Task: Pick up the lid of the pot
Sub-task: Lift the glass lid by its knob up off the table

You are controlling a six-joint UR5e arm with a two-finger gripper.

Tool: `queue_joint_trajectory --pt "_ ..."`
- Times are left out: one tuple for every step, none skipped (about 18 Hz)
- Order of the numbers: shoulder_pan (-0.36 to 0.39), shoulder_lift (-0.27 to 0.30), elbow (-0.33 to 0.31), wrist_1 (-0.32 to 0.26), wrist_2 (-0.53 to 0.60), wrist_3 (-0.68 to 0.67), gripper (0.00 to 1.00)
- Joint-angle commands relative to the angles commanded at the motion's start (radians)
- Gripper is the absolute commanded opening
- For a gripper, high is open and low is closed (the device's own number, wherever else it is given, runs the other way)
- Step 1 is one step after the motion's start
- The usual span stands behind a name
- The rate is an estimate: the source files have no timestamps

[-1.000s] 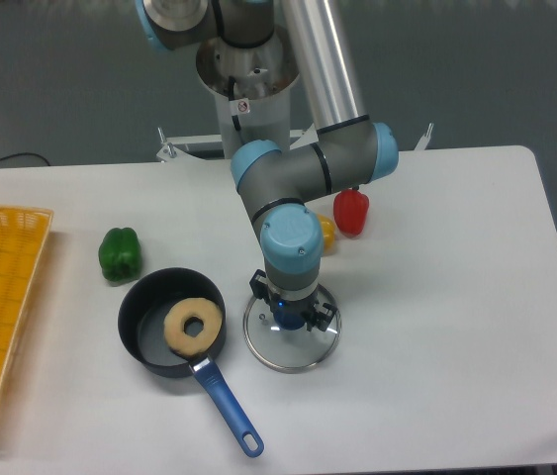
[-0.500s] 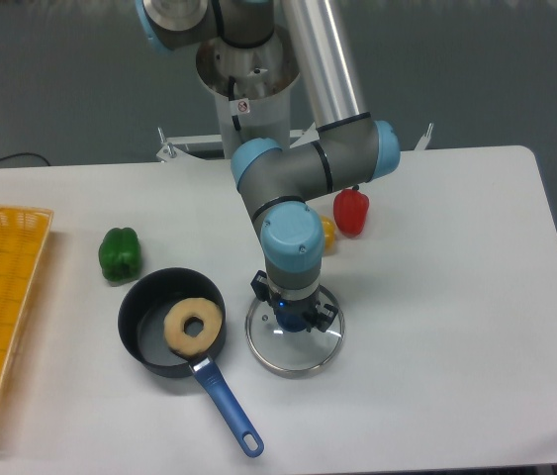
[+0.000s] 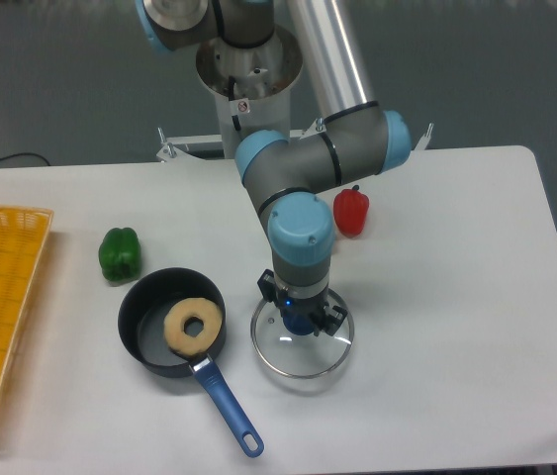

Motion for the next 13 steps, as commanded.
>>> queue_joint_trajectory --pt "0.003 0.008 0.0 -0.002 -0.006 0.005 0.6" --pt "0.011 0.014 -0.002 -0.002 -0.012 0.008 0.6" --pt "0.012 0.017 0.0 -0.002 -0.018 0.009 0.6" --pt "0.014 0.023 0.0 -0.002 -0.023 0.011 0.6" --pt "0.018 0.029 0.0 -0.003 -0.026 0.011 0.6" --pt "0.023 0.031 0.0 -0.005 -0.028 0.011 0.6" --pt "0.025 0.031 0.0 -0.005 -0.028 0.011 0.6" --pt "0.023 0.034 0.0 -0.005 -0.028 0.019 0.6" --pt "0.025 0.037 0.0 -0.005 -0.028 0.029 0.6" --pt "0.025 0.037 0.0 -0.005 -0.028 0.041 0.6" --pt "0.028 0.038 0.0 -0.005 -0.028 0.045 0.6" --pt "0.032 0.04 -0.002 -0.005 -0.028 0.045 0.6" --pt "0.034 0.045 -0.003 -0.006 -0.028 0.046 0.6"
